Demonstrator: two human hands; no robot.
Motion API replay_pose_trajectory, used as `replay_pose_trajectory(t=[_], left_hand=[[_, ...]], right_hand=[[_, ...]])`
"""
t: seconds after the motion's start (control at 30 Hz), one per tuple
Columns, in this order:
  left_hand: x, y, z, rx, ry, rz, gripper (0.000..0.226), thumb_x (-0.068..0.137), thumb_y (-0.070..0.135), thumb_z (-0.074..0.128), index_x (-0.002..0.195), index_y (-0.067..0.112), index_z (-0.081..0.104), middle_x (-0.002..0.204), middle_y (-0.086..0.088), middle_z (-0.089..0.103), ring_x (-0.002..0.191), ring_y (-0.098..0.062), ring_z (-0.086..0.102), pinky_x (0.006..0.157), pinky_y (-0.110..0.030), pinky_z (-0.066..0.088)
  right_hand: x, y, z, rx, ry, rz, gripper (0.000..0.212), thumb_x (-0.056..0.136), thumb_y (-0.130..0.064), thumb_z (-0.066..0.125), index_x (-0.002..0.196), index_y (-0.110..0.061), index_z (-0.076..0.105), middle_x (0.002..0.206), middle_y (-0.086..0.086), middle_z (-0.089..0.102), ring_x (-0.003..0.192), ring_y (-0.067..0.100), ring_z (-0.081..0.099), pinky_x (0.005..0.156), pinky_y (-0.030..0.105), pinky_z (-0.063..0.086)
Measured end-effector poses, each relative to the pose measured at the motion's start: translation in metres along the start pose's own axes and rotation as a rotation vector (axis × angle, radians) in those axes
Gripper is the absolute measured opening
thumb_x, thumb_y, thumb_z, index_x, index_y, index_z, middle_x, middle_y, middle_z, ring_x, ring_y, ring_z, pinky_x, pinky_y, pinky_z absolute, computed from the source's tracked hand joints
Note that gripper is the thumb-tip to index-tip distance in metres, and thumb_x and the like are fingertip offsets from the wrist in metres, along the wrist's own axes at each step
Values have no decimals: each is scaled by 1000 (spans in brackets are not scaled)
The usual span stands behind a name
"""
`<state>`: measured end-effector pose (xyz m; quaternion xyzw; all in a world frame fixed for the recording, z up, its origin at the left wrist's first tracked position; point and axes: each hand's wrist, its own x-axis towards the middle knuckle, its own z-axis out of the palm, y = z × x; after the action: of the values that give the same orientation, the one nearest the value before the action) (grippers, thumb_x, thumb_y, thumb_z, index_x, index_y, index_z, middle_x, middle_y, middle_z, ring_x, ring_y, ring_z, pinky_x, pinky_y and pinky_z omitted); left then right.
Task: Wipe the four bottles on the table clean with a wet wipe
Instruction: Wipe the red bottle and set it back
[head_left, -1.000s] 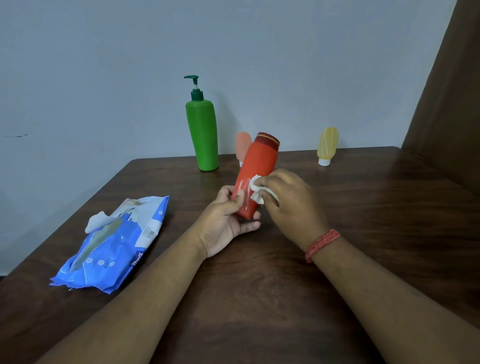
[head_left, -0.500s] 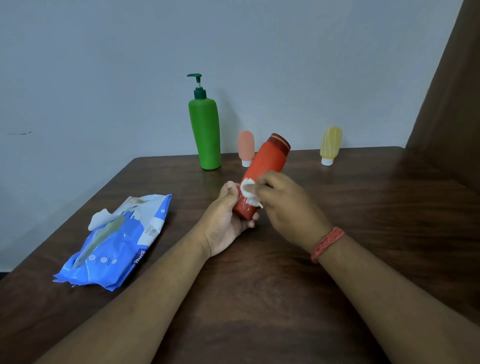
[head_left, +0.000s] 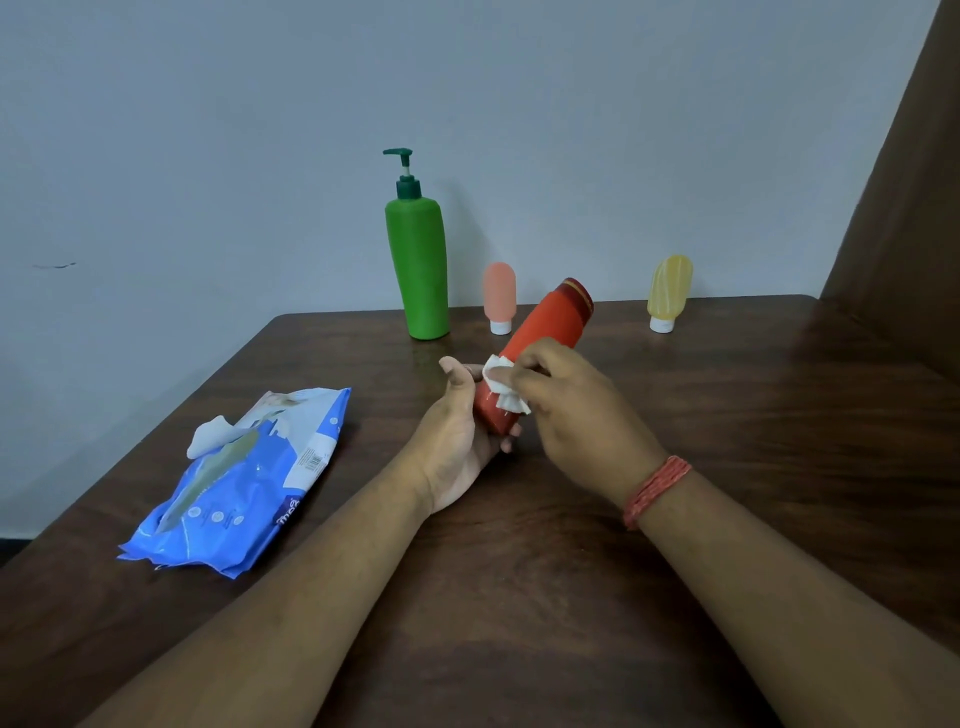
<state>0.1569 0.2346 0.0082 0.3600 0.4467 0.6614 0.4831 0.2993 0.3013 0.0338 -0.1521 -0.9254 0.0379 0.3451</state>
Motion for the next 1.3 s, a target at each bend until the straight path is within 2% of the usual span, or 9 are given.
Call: replay_pose_trajectory(t=[0.1,0.27,0.5,0.63,0.8,0.9,1.07,1.17,1.3], left_hand=[[1,1,-4,-61,52,-14,68,88,70,24,115,14,51,108,-16,66,83,-23,63,72,-37,49],[1,4,-6,-89,64,-74,61,101,61,23,113,14,61,112,-14,72,103,-26,69,103,-50,50],[0,4,-6,-165,9,-83,49,107,43,33,145,13,41,124,-17,64,98,-28,66,91,-46,56],[0,4,-9,-206,35,-69,47,108,41,32,144,13,43,137,-20,60,112,-31,64,101,-52,52],[-1,4,-7,-176,47,-50,43,109,41,30,139,14,45,125,-16,68,102,-28,68,90,-47,58],[-1,5,-8,-172,55,-65,43,109,40,30,140,15,46,135,-19,62,105,-26,66,94,-49,55],[0,4,-7,-166,58,-62,44,109,41,29,142,14,43,127,-17,66,101,-27,70,81,-44,60],[-1,5,-8,-179,57,-62,46,109,41,29,143,13,43,130,-17,65,103,-27,70,82,-44,59],[-1,6,-8,-168,42,-49,46,108,42,29,143,15,42,131,-18,65,104,-31,68,87,-47,59]], right_hand=[[-1,-6,5,54,-68,-119,33,83,6,61,108,-12,71,104,1,57,94,16,53,74,28,50],[1,-1,5,18,-86,-199,39,82,3,62,113,-18,74,104,0,60,99,19,56,79,29,48],[1,6,-2,-36,61,-92,33,80,3,66,110,-10,72,104,5,65,95,26,58,78,39,56],[-2,2,-3,-1,-37,-191,29,83,1,61,107,-10,73,102,2,66,94,24,59,77,38,54],[-1,6,-5,-41,33,-108,27,82,1,66,106,-8,74,103,4,67,93,26,60,77,43,56],[-1,2,-1,-41,-63,-263,25,84,-4,62,103,-13,75,99,1,67,90,25,60,75,41,54],[-1,7,0,-76,52,-133,25,82,-1,67,104,-12,75,99,4,67,88,27,60,72,41,55],[-2,5,0,-61,-12,-250,24,85,-8,61,101,-14,77,96,1,67,87,25,61,73,39,53],[-3,13,-3,-77,90,-138,28,90,-15,51,102,-15,77,97,2,67,87,24,60,73,42,53]])
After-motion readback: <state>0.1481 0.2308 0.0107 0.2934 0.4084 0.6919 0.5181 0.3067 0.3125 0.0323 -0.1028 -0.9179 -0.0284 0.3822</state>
